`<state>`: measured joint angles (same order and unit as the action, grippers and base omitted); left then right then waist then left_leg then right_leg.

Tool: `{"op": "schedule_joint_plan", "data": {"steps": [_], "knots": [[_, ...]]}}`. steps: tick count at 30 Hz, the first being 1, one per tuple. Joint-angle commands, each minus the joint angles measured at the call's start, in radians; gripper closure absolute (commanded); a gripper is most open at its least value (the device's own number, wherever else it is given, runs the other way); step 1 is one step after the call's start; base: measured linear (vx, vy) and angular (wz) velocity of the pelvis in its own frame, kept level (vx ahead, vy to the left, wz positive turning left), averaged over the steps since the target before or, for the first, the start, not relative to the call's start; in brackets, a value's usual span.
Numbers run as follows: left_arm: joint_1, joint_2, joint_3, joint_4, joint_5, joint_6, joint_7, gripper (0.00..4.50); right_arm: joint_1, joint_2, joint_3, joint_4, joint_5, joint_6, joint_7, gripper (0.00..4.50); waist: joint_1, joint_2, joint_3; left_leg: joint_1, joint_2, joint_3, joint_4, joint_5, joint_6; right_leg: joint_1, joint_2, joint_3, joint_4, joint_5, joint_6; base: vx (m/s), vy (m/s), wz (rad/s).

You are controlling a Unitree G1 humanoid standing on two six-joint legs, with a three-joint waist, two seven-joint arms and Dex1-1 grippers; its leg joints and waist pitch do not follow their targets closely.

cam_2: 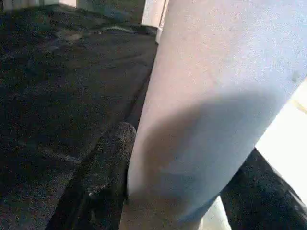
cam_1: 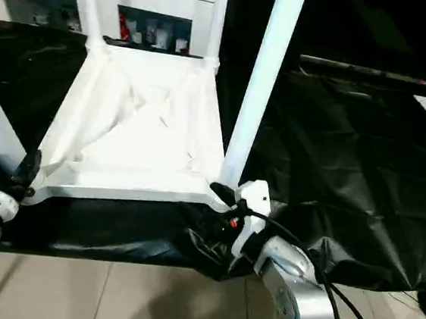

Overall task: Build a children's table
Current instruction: Flip table

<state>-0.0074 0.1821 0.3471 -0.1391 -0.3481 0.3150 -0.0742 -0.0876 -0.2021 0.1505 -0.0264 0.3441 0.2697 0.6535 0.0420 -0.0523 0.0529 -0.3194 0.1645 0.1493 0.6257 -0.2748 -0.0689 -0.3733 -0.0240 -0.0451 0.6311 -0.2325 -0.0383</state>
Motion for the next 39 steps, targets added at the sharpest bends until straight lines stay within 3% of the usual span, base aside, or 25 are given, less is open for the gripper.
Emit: {"op": "schedule_joint_plan", "data": {"steps": [1,6,8,9,13,18,24,26,30,34,39], "knots": [[-0.042,-0.070,0.040,0.012,-0.156,0.055,0.039,2.17,-0.017,0.006,0.002,0.020,-0.014,-0.011,-0.010,0.00,0.004,0.002,-0.042,-0.021,0.067,-0.022,-0.080,0.036,0.063,0.050,-0.119,0.070,-0.067,0.004,-0.219,0.000,0.000,0.00],[-0.104,-0.125,0.078,0.016,-0.255,0.100,0.072,2.17,-0.039,0.025,0.011,0.045,-0.020,-0.015,-0.013,0.00,0.008,0.008,-0.042,-0.022,0.064,-0.020,-0.078,0.039,0.061,0.047,-0.118,0.069,-0.069,-0.032,-0.224,0.000,0.000,0.00],[-0.122,-0.153,0.082,0.011,-0.275,0.110,0.086,2.17,-0.047,0.036,0.003,0.056,-0.006,-0.013,-0.010,0.00,0.011,0.005,-0.046,-0.024,0.066,-0.020,-0.075,0.078,0.071,0.048,-0.117,0.069,-0.062,0.033,-0.229,0.000,0.000,0.00],[-0.125,-0.159,0.070,0.007,-0.267,0.119,0.084,2.17,-0.054,0.044,-0.003,0.067,-0.003,-0.006,-0.023,0.00,0.013,0.008,-0.048,-0.023,0.067,-0.021,-0.074,0.091,0.074,0.047,-0.118,0.068,-0.060,0.050,-0.231,0.000,0.000,0.00],[-0.133,-0.176,0.039,-0.006,-0.245,0.143,0.075,2.22,-0.087,0.097,-0.050,0.112,0.038,0.030,-0.075,0.00,0.014,0.007,-0.053,-0.025,0.065,-0.020,-0.068,0.164,0.121,0.044,-0.118,0.066,-0.051,0.146,-0.242,0.000,0.000,0.00],[-0.153,-0.184,0.033,-0.005,-0.247,0.162,0.100,2.23,-0.169,0.181,-0.129,0.223,0.140,0.043,-0.086,0.00,0.014,0.006,-0.052,-0.022,0.068,-0.018,-0.071,0.119,0.115,0.043,-0.119,0.064,-0.055,0.070,-0.245,0.000,0.000,0.00],[-0.167,-0.191,0.027,-0.011,-0.242,0.171,0.117,2.23,-0.243,0.258,-0.163,0.311,0.205,0.028,-0.063,0.00,0.016,0.006,-0.055,-0.022,0.069,-0.019,-0.070,0.164,0.116,0.044,-0.121,0.062,-0.049,0.115,-0.245,0.000,0.000,0.00],[-0.166,-0.196,0.018,-0.017,-0.239,0.178,0.110,2.23,-0.304,0.314,-0.220,0.413,0.230,-0.005,-0.104,0.00,0.014,0.011,-0.054,-0.021,0.070,-0.018,-0.071,0.160,0.116,0.041,-0.123,0.062,-0.049,0.108,-0.250,0.000,0.000,0.00],[-0.164,-0.200,0.008,-0.022,-0.238,0.182,0.108,2.23,-0.387,0.361,-0.277,0.558,0.241,-0.061,-0.145,0.00,0.015,0.014,-0.056,-0.018,0.069,-0.016,-0.070,0.162,0.097,0.040,-0.121,0.061,-0.048,0.112,-0.257,0.000,0.000,0.00],[-0.168,-0.201,-0.007,-0.028,-0.229,0.188,0.104,2.23,-0.471,0.388,-0.325,0.668,0.272,-0.108,-0.154,0.00,0.018,0.009,-0.061,-0.019,0.066,-0.013,-0.066,0.210,0.119,0.043,-0.120,0.059,-0.038,0.189,-0.266,0.000,0.000,0.00],[-0.167,-0.202,-0.020,-0.034,-0.223,0.191,0.098,2.23,-0.546,0.400,-0.372,0.759,0.281,-0.149,-0.181,0.00,0.020,0.009,-0.059,-0.019,0.068,-0.011,-0.068,0.177,0.126,0.042,-0.123,0.058,-0.044,0.124,-0.262,0.000,0.000,0.00]]}}
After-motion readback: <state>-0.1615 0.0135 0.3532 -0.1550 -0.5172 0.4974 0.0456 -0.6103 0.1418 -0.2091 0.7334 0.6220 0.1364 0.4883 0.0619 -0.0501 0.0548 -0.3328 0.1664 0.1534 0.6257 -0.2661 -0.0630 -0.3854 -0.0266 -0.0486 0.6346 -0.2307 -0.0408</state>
